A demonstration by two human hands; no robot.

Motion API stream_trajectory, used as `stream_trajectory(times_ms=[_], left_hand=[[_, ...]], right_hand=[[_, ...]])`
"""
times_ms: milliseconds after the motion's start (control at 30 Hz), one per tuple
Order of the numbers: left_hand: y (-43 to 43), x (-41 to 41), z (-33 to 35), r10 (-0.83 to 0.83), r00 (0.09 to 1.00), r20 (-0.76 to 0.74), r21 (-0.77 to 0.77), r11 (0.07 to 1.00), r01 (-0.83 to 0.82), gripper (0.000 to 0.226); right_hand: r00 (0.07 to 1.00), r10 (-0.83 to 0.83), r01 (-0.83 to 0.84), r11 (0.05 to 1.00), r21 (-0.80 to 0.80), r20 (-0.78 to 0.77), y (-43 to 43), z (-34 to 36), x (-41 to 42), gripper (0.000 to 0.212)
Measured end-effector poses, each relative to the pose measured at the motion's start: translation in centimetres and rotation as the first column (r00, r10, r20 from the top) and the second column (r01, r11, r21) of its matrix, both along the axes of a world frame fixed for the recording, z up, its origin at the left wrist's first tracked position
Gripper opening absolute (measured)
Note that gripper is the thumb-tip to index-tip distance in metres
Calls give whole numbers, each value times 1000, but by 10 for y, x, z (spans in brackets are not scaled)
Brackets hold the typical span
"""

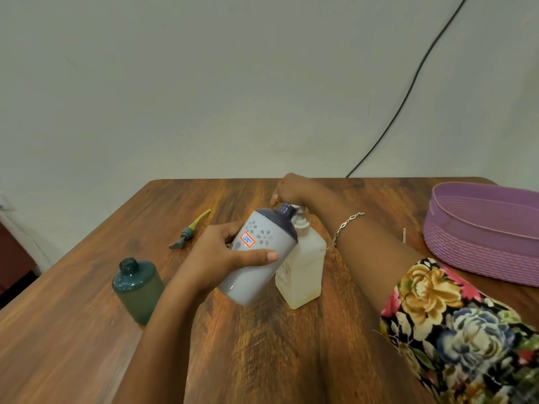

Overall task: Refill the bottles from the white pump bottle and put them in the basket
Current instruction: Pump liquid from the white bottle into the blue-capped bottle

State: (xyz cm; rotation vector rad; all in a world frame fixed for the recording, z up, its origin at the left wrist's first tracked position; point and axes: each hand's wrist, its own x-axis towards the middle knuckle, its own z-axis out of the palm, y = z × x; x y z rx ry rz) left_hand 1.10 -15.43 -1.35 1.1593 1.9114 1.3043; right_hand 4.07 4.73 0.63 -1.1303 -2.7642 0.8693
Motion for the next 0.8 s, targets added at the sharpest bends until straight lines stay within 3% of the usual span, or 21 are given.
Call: stream_trajectory(times_ms=[233,433,700,800], left_hand=[[3,-5,-6,-19,999,-26,-25,1000,18,66],[4,-2,-1,-2,1000,-15,-5,1000,2,50],[2,-2,-2,-28,1000,-7,-31,999,28,56],[4,-4,-5,-19,1000,-9,-29,999,18,62]], right_hand=[[995,45,-50,997,50,94,1,-11,-3,29],[999,19,-17,999,41,-45,6,-2,-4,27],[981,90,-121,977,178,173,-10,2,10,31],[987,69,-88,988,127,146,-8,-3,8,31]])
